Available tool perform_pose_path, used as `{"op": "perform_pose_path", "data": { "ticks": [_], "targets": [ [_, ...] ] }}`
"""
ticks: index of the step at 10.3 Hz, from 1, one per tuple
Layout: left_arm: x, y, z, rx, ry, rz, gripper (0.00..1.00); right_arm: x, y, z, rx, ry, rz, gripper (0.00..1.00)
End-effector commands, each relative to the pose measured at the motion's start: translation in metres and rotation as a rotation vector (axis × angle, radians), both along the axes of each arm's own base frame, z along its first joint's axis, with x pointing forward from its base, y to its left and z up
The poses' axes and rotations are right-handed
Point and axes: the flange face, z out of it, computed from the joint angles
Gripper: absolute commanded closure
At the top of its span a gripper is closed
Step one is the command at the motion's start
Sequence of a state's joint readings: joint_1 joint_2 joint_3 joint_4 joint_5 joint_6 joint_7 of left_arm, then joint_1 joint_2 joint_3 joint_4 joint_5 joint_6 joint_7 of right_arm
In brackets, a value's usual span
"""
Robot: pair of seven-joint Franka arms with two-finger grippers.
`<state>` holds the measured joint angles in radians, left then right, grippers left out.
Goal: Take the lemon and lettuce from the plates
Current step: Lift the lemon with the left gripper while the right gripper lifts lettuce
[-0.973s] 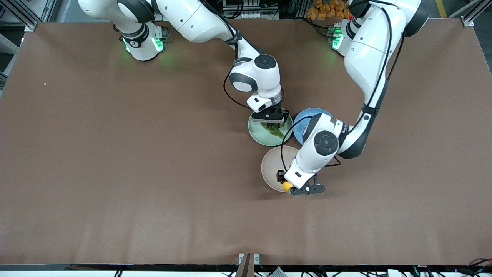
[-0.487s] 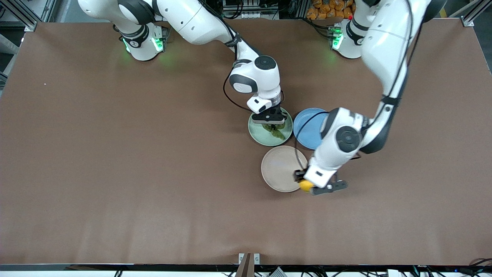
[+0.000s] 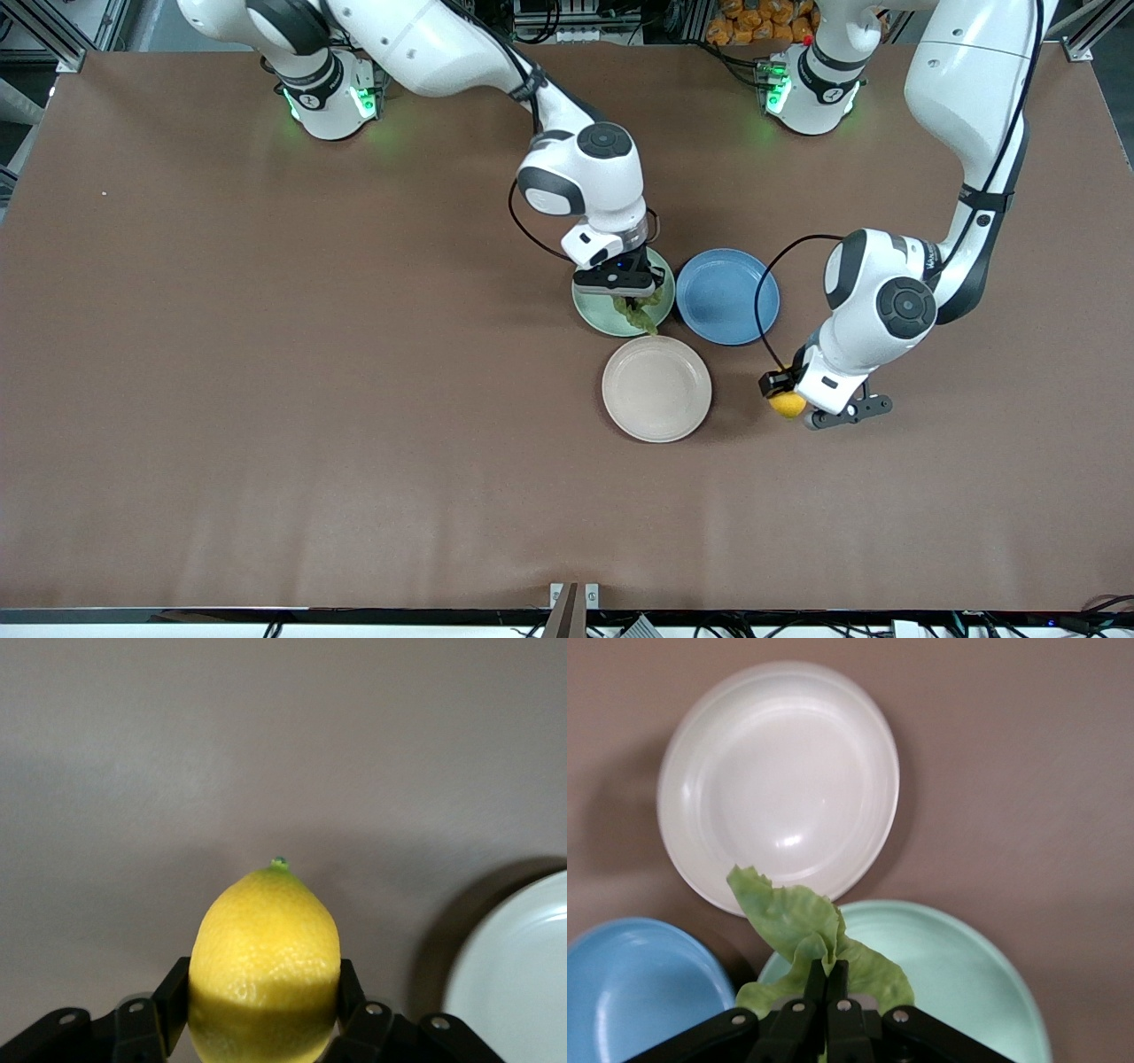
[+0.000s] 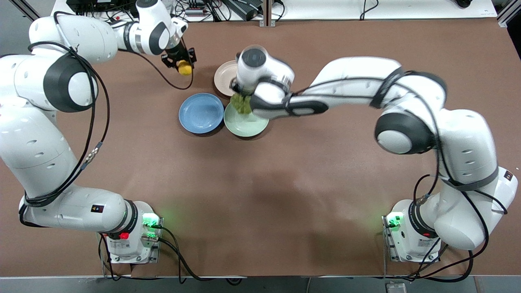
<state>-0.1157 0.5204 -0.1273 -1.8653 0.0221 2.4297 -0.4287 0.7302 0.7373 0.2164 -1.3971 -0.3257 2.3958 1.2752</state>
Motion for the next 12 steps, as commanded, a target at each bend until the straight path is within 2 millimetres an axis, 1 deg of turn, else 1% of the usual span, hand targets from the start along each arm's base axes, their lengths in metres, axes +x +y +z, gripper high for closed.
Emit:
{"op": "perform_pose_path", "data": {
  "ticks": [1,2,3,4,5,6,7,8,9,10,11,12],
  "targets": [
    [-0.018,0.018,-0.008,0.022,0.003,-0.067,1.0,0.027,-0.059,0.094,0.026,0.139,0.082,1.0],
    [-0.016,0.031,-0.01,0.028,0.004,-0.088,1.0,0.045,-0.101,0.128,0.004,0.188,0.107,1.0],
    [-0.014,0.046,-0.012,0.04,0.005,-0.115,1.0,0.062,-0.152,0.155,-0.035,0.239,0.124,1.0],
    [-0.011,0.062,-0.015,0.052,0.005,-0.138,1.0,0.077,-0.21,0.173,-0.08,0.28,0.136,1.0],
    [-0.006,0.077,-0.019,0.056,0.001,-0.148,1.0,0.087,-0.276,0.179,-0.117,0.305,0.152,1.0],
    [0.0,0.085,-0.017,0.054,-0.026,-0.16,1.0,0.093,-0.342,0.174,-0.129,0.321,0.173,1.0],
    [0.009,0.099,-0.02,0.05,-0.044,-0.157,1.0,0.098,-0.402,0.16,-0.136,0.352,0.168,1.0],
    [0.018,0.11,-0.021,0.05,-0.053,-0.144,1.0,0.105,-0.451,0.145,-0.139,0.376,0.156,1.0],
    [0.02,0.11,-0.021,0.048,-0.056,-0.141,0.81,0.112,-0.501,0.127,-0.144,0.389,0.156,1.0],
    [0.02,0.108,-0.021,0.044,-0.056,-0.137,0.01,0.114,-0.55,0.105,-0.145,0.369,0.147,1.0],
    [0.026,0.099,-0.01,0.039,-0.079,-0.136,0.0,0.111,-0.59,0.077,-0.148,0.324,0.158,1.0],
    [0.03,0.086,-0.003,0.033,-0.094,-0.144,0.0,0.105,-0.617,0.035,-0.167,0.258,0.154,1.0]
  ]
}}
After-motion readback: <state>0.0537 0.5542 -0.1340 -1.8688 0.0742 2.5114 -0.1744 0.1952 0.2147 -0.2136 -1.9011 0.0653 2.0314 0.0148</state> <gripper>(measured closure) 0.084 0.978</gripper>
